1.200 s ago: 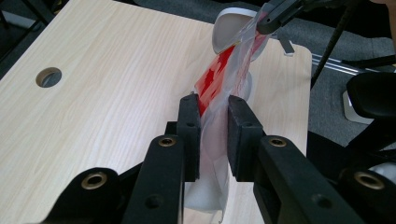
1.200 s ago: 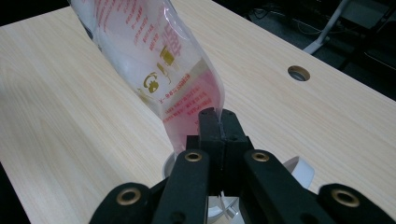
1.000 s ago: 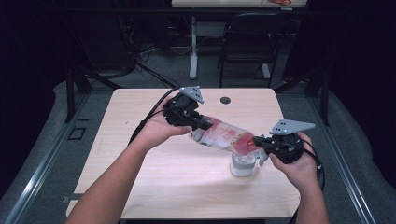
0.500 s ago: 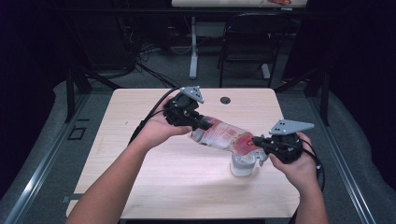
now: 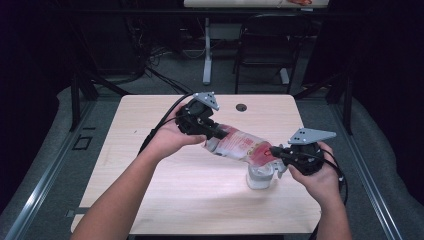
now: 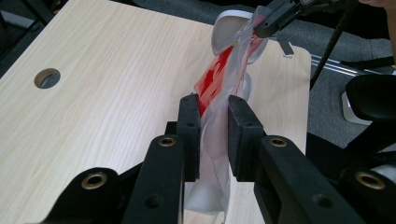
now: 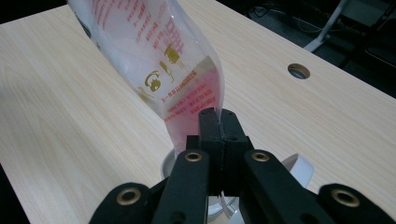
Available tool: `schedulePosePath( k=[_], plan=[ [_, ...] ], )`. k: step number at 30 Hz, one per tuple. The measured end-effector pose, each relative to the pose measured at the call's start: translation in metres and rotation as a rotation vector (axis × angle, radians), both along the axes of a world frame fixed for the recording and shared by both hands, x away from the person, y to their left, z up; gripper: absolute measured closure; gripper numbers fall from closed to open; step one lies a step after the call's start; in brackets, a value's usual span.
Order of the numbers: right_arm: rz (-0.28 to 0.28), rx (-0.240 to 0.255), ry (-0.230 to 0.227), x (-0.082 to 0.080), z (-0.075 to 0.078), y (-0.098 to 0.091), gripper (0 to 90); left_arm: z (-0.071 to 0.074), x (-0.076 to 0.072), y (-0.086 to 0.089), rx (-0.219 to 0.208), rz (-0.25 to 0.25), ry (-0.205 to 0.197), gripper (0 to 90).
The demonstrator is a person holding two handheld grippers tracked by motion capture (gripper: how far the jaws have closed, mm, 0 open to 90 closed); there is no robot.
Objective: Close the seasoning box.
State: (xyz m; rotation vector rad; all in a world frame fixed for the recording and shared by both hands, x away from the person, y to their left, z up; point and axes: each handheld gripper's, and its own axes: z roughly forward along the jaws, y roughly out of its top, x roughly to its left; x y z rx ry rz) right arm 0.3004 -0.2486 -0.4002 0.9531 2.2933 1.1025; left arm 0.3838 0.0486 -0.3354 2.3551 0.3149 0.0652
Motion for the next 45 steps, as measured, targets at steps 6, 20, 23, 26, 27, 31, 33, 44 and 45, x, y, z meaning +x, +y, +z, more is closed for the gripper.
schedulePosePath(
  k=[6, 20, 23, 26, 27, 31, 33, 44, 45],
  plan=[
    [0.001, -0.001, 0.0, 0.0003, -0.0003, -0.0002, 90.0, 0.0002, -0.0001, -0.0006, 0.001, 0.002, -0.003, 77.2],
    [-0.001, -0.009, 0.004, 0.0007, -0.0006, -0.0009, 90.0, 0.0018, -0.0002, -0.0029, 0.001, 0.001, -0.002, 77.2],
    [-0.002, -0.011, 0.005, 0.0009, -0.0008, -0.001, 90.0, 0.0024, -0.0002, -0.004, -0.001, 0.002, -0.004, 77.2],
    [-0.003, -0.011, 0.005, 0.0007, -0.0008, -0.0009, 90.0, 0.0031, -0.0002, -0.0049, 0.002, 0.002, -0.004, 77.3],
    [-0.003, -0.011, 0.005, 0.0006, -0.0008, -0.0008, 90.0, 0.0032, -0.0002, -0.0051, 0.002, 0.002, -0.004, 77.2],
    [-0.003, -0.013, 0.006, 0.0005, -0.0008, -0.0008, 90.0, 0.0034, -0.0004, -0.0056, 0.0, 0.001, -0.005, 77.2],
    [-0.003, -0.014, 0.006, 0.0004, -0.0007, -0.0008, 90.0, 0.0035, -0.0004, -0.0057, 0.0, 0.002, -0.005, 77.2],
    [-0.003, -0.014, 0.005, 0.0004, -0.001, -0.0004, 90.0, 0.0039, -0.0003, -0.0064, -0.003, 0.001, -0.004, 77.2],
    [-0.002, -0.014, 0.006, 0.0004, -0.0009, -0.0004, 90.0, 0.0039, -0.0004, -0.0066, -0.003, 0.001, -0.005, 77.2]
  ],
)
